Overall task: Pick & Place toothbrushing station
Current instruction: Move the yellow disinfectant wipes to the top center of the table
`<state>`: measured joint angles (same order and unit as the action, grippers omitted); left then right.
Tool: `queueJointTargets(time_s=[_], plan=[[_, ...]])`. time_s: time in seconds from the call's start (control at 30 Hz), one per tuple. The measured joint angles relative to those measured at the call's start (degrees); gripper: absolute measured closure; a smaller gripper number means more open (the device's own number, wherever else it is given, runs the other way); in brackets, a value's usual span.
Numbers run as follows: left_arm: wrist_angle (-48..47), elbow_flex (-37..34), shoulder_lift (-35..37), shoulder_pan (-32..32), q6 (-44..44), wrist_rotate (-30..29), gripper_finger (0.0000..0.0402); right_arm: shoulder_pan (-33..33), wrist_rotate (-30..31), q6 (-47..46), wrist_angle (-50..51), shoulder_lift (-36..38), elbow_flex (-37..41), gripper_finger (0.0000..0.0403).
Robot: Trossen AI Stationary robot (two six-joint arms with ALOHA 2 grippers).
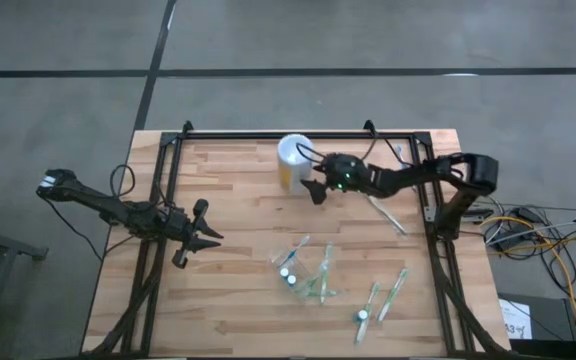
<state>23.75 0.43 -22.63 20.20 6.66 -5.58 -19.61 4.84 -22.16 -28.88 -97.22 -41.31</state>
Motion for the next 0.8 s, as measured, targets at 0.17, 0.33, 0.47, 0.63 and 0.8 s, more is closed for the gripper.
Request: queueJointTargets(time_s=[0.17, 0.33, 0.47, 0.63, 0.8], plan=[[-0.05, 0.0, 0.0, 0.0, 0.0, 0.0, 0.0316, -3.15, -4.61, 0.07, 0.08, -4.04, -3.99, 0.0048], [-0.07, 0.0, 0.0, 0.0, 0.0, 0.0, 0.0316, -4.77, -7.36, 0.11, 0.45, -6.15, -6.01, 0.0049], [-0.3, 0.0, -0.01, 0.0, 0.0, 0.0, 0.0316, -5.32, -7.84, 0.34, 0.41, -6.52, -6.67, 0.0049], [-0.31, 0.0, 0.0, -0.01, 0.0, 0.0, 0.0316, -5.36, -9.41, -0.15, 1.58, -4.64, -6.57, 0.0048], [-0.32, 0.0, -0.01, 0.0, 0.0, 0.0, 0.0316, -5.37, -9.23, -0.15, 7.94, 1.55, -6.57, 0.005]])
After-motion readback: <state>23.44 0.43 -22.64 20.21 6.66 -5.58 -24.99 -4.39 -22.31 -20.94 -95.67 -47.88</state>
